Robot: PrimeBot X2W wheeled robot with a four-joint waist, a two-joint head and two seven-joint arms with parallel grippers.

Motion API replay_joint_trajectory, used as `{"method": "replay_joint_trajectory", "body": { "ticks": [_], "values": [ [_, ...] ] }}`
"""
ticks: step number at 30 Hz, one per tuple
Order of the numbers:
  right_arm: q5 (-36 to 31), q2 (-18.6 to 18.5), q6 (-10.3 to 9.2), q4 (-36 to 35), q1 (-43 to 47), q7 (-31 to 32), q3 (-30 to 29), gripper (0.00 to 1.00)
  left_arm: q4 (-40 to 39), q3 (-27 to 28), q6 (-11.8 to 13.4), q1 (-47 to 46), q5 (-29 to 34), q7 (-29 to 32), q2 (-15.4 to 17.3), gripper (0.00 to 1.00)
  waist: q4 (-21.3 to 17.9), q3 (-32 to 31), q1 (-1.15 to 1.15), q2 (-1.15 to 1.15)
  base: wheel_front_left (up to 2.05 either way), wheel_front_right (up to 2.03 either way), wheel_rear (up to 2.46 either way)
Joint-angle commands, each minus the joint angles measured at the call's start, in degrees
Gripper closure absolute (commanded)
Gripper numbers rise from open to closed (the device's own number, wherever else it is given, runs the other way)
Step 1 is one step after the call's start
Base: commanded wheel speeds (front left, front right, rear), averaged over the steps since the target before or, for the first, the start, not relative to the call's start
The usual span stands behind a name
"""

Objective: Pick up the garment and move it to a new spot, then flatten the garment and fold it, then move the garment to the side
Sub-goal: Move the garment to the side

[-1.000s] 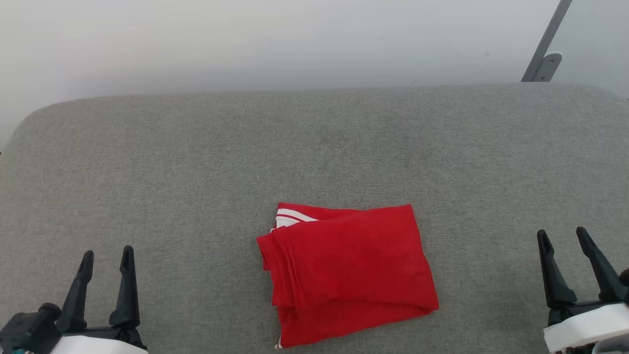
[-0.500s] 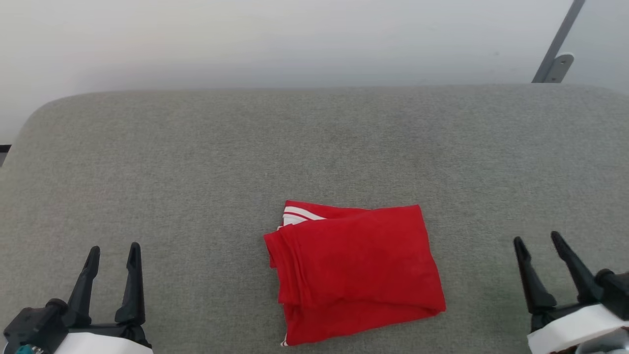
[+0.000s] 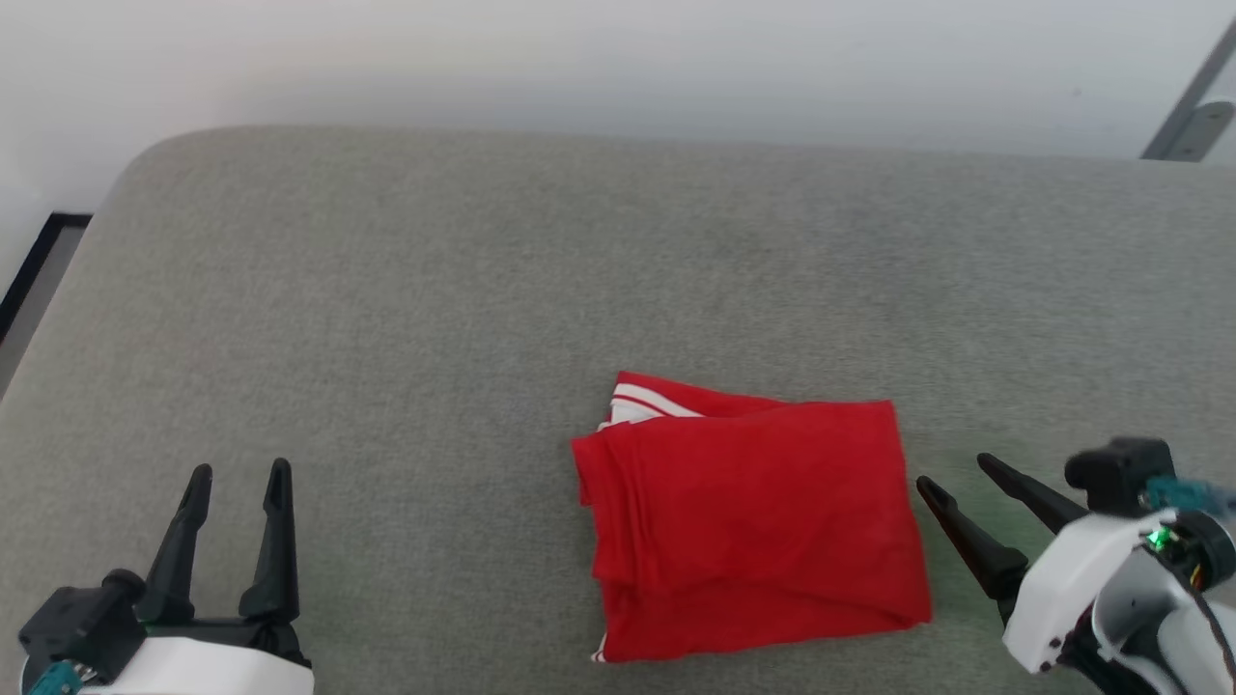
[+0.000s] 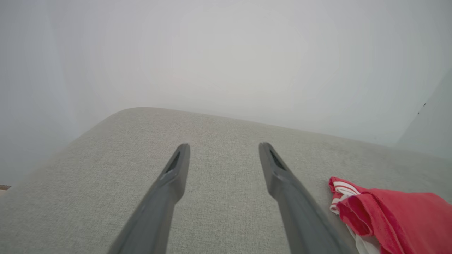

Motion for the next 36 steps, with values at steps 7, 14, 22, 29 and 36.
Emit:
{"method": "replay_joint_trajectory", "body": {
  "ticks": [7, 14, 22, 29, 36],
  "values": [
    [7.72, -5.24, -0.02, -0.96, -6.06, 17.68, 4.70, 0.00, 0.50, -1.08, -0.20, -2.51, -0.66, -0.26, -0.92, 0.00, 3.98, 3.76, 0.00, 0.00, 0.00, 0.00, 0.00],
    [10.03, -5.16, -0.02, 1.85, -10.79, 30.03, 7.11, 0.00, 1.14, -1.84, -0.20, -4.12, -0.90, -0.26, -1.94, 0.00, 5.45, 5.67, 0.00, 0.00, 0.00, 0.00, 0.00],
    [12.23, -1.65, -0.01, 6.54, -14.30, 39.88, 12.87, 1.00, 2.05, -2.71, -0.20, -6.34, -1.42, -0.26, -2.85, 0.00, 6.18, 7.81, 0.00, 0.00, 0.00, 0.00, 0.00],
    [13.34, -3.57, -0.09, 3.95, -18.85, 37.83, 10.02, 1.00, 2.36, -0.84, -0.21, -7.46, -2.29, -0.26, -2.79, 0.00, 4.55, 8.97, 0.00, 0.00, 0.00, 0.00, 0.00],
    [12.98, -7.16, -0.08, -0.39, -20.81, 35.60, 6.14, 1.00, 1.18, -0.51, -0.21, -8.80, -1.67, -0.26, -1.97, 0.00, 1.53, 9.75, 0.00, 0.00, 0.00, 0.00, 0.00]
  ]
}}
